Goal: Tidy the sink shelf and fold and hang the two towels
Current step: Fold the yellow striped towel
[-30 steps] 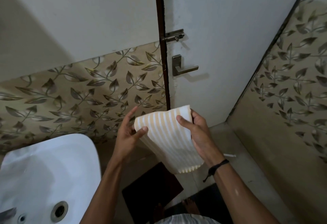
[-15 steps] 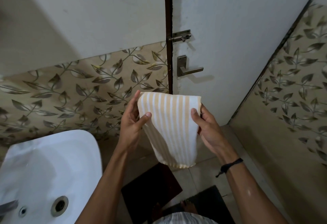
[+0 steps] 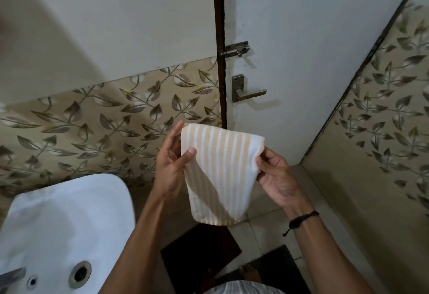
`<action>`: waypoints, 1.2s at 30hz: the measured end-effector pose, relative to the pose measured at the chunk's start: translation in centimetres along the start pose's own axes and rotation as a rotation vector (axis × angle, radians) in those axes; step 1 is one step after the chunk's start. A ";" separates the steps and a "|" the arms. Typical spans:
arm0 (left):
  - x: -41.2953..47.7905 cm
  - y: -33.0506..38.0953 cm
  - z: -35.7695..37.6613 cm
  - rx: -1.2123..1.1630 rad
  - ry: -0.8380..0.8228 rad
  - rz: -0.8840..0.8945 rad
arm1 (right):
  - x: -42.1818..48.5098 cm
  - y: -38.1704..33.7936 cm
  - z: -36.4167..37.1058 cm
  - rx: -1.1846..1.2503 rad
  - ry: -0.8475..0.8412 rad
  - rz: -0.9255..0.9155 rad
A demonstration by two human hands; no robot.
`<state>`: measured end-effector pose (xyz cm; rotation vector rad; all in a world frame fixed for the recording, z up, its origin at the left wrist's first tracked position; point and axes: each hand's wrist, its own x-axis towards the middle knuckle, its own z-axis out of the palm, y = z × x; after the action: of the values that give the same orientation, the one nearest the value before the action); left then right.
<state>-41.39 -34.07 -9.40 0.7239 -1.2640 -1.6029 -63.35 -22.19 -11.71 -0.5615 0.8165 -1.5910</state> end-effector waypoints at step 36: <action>-1.5 0.5 1.1 -0.114 0.041 -0.075 | 0.1 0.9 0.8 -0.181 0.092 0.007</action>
<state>-41.60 -32.27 -8.78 0.7365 -1.1185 -1.6979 -62.17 -22.51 -11.88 -0.6168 1.0382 -1.5549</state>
